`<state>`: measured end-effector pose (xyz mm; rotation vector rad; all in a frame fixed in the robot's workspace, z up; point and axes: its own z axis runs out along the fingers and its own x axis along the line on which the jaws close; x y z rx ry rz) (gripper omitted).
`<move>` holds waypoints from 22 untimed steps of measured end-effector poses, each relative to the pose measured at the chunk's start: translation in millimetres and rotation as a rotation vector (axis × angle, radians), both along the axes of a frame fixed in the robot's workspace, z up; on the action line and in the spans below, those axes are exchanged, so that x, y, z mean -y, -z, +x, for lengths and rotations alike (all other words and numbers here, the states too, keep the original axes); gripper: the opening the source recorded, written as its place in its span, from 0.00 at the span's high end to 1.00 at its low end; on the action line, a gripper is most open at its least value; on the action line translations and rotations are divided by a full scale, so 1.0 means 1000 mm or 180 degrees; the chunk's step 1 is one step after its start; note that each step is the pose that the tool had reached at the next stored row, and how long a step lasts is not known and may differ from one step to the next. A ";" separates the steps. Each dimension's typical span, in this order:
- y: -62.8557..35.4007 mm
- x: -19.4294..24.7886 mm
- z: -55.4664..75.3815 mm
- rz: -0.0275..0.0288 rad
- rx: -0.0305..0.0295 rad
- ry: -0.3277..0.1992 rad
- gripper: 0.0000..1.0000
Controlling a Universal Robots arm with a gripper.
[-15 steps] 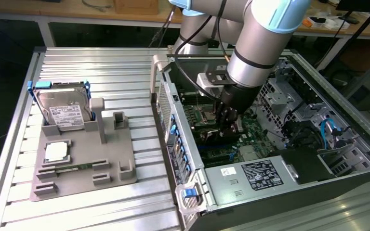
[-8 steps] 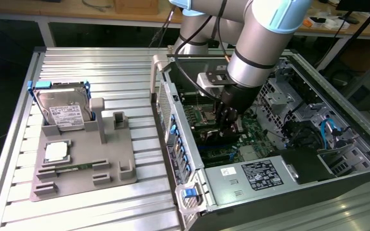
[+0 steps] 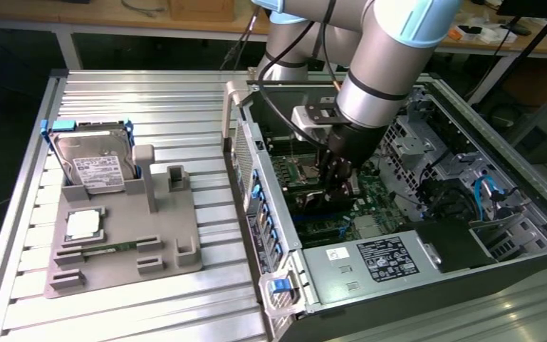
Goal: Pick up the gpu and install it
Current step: 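Insert the gpu into the slot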
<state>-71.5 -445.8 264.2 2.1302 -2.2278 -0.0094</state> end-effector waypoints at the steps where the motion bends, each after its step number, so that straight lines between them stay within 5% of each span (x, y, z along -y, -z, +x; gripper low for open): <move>1: -0.0001 0.0000 0.000 -0.0001 -0.0005 0.0000 0.73; 6: -0.0002 0.0000 0.001 -0.0001 -0.0043 0.0000 0.73; 22: 0.0081 0.0001 0.001 -0.0002 -0.0045 0.0000 0.73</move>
